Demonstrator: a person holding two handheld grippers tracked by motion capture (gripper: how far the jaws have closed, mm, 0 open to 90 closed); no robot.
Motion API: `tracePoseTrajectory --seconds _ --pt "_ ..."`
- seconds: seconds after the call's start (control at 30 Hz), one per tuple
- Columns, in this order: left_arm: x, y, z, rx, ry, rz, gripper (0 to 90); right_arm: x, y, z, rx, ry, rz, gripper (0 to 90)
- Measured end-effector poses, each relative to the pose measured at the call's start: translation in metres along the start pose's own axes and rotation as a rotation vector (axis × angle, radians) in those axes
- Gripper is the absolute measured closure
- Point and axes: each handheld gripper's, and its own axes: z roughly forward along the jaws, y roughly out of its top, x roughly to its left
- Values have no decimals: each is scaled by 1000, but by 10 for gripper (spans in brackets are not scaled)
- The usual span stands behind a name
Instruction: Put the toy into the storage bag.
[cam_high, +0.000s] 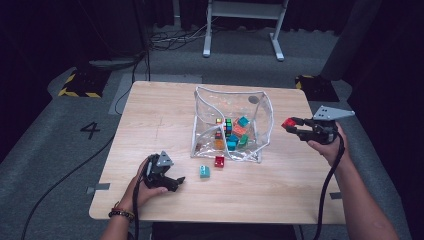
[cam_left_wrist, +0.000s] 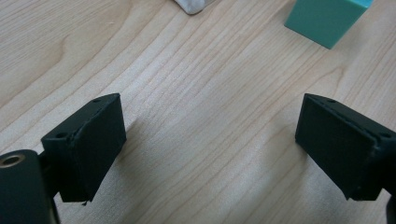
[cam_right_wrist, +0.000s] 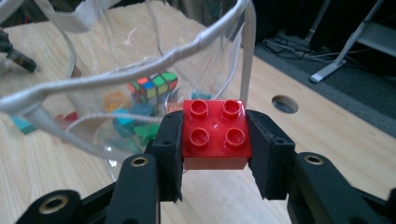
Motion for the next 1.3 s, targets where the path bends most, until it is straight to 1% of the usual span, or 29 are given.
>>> tracePoseTrajectory --seconds 0.1,0.13,0.2,0.3,0.37,0.43,0.47,0.53,0.63,0.67,0.7,0.73,0.8,0.9,0.93,1.07,1.13,1.27,1.3 --pt "0 0 0 0 0 0 88 -3 9 -2 -12 -3 -5 593" --pt "0 0 0 0 0 0 88 -4 11 -3 -12 -11 -12 594" --pt "0 0 0 -2 1 0 88 -4 16 -2 -14 -12 -10 593" --pt "0 0 0 0 0 0 88 -5 23 -1 -9 -13 -26 594" --pt "0 0 0 0 0 0 88 -5 27 0 -18 -19 -26 594" --pt "0 0 0 0 0 0 88 -5 30 1 -22 -19 -38 594" --pt "0 0 0 0 0 0 88 -5 32 1 -17 -23 -27 594" --pt "0 0 0 1 1 -1 88 -5 35 2 -23 -28 -29 594" --pt "0 0 0 0 0 0 88 -4 38 4 -15 -34 -31 594" --pt "0 0 0 0 0 0 88 -5 40 5 -22 -32 -37 594" --pt "0 0 0 0 0 0 88 -4 41 6 -25 -25 -30 594" --pt "0 0 0 0 0 0 88 -4 43 6 -26 -29 -37 594" --pt "0 0 0 0 0 0 88 -2 47 6 -28 -28 -31 594" --pt "0 0 0 0 0 0 88 0 53 8 -37 -25 -49 594" --pt "0 0 0 0 0 0 88 1 55 9 -35 -20 -44 594" --pt "0 0 0 0 0 0 88 5 65 11 -40 -17 -61 594" --pt "0 0 0 -1 1 -1 88 8 70 12 -51 -6 -64 594" --pt "0 0 0 1 1 -1 88 15 81 17 -51 13 -78 594" --pt "0 0 0 0 0 0 88 16 83 19 -48 17 -93 594"
